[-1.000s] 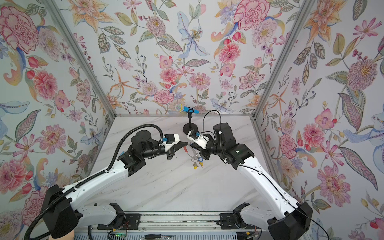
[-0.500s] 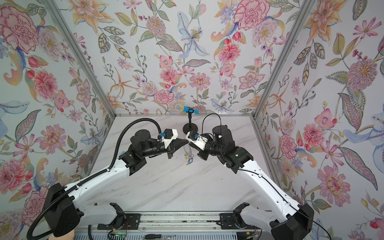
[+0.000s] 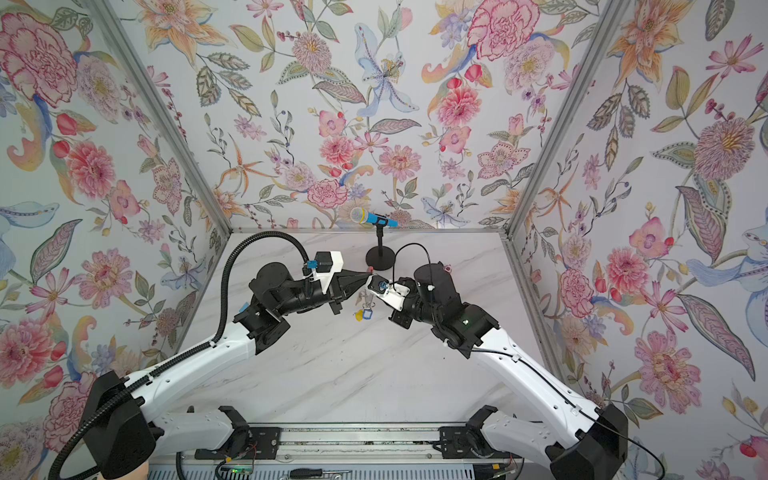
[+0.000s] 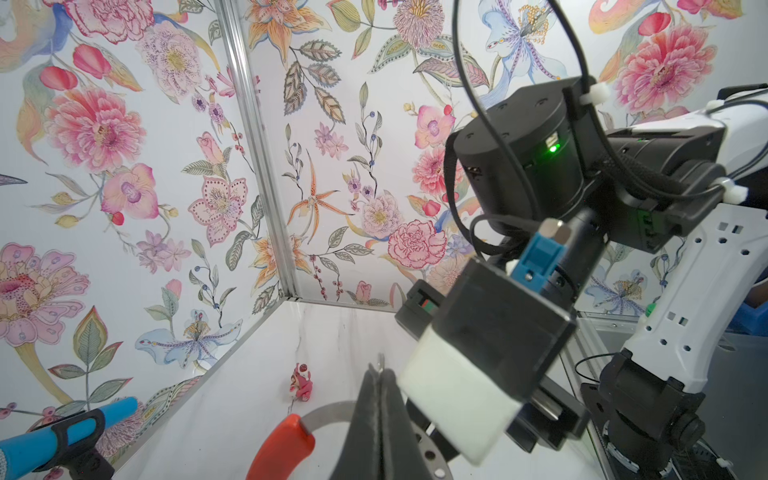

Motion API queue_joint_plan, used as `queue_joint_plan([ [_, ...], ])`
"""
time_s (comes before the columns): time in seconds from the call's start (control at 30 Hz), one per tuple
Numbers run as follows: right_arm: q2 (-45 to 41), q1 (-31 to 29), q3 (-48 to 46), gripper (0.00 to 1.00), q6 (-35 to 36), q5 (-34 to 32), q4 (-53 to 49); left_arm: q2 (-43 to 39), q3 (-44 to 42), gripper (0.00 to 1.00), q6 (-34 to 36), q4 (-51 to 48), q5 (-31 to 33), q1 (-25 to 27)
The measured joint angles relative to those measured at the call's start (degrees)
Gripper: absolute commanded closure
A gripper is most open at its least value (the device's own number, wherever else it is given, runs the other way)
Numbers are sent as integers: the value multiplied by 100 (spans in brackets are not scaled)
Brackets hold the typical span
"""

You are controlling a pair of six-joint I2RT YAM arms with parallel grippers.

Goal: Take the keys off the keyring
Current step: 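Pull the right gripper with the blue key away from the left gripper's keyring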

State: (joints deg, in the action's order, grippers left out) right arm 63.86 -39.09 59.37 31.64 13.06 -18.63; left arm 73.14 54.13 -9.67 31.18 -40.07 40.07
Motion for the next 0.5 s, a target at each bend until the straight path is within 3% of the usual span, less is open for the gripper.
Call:
queue_joint_plan([
  [0.27,-573,822,-330,100,-442,658,181,-260,-140,100,352,-525,188,-83],
  [0.5,-503,1281,-518,100,-1493,898,533,-562,-520,100,479,-850,417,-417],
])
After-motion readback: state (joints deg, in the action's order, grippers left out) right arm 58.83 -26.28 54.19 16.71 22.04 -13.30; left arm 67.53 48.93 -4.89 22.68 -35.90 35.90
